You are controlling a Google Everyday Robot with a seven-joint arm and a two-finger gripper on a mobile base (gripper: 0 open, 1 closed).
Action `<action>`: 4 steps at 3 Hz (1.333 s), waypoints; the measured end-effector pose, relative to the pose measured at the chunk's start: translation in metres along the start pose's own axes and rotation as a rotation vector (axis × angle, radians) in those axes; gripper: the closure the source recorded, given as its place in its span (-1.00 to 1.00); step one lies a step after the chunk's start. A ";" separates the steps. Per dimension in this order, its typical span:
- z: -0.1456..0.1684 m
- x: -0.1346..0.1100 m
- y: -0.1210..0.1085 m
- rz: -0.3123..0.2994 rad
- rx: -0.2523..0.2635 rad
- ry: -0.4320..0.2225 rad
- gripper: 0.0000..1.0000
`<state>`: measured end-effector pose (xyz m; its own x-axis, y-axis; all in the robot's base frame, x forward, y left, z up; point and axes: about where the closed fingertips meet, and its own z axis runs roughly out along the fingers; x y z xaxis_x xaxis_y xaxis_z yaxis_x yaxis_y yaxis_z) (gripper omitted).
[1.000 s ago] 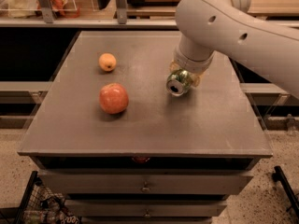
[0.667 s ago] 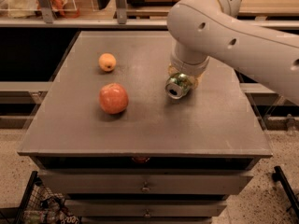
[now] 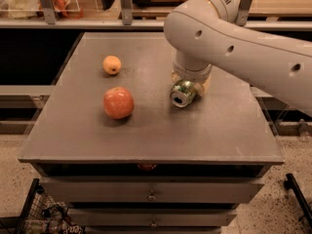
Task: Knock green can over
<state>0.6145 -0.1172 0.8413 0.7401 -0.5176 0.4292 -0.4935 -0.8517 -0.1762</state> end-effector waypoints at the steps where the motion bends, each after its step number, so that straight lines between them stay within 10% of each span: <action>1: 0.000 -0.002 0.000 -0.007 -0.013 0.000 -1.00; 4: -0.017 0.018 0.004 0.148 -0.032 -0.166 -1.00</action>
Offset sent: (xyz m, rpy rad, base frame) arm -0.0018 0.0013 0.0001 -0.0365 0.0316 -0.0022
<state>0.6182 -0.1290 0.8630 0.7227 -0.6450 0.2484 -0.6142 -0.7641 -0.1971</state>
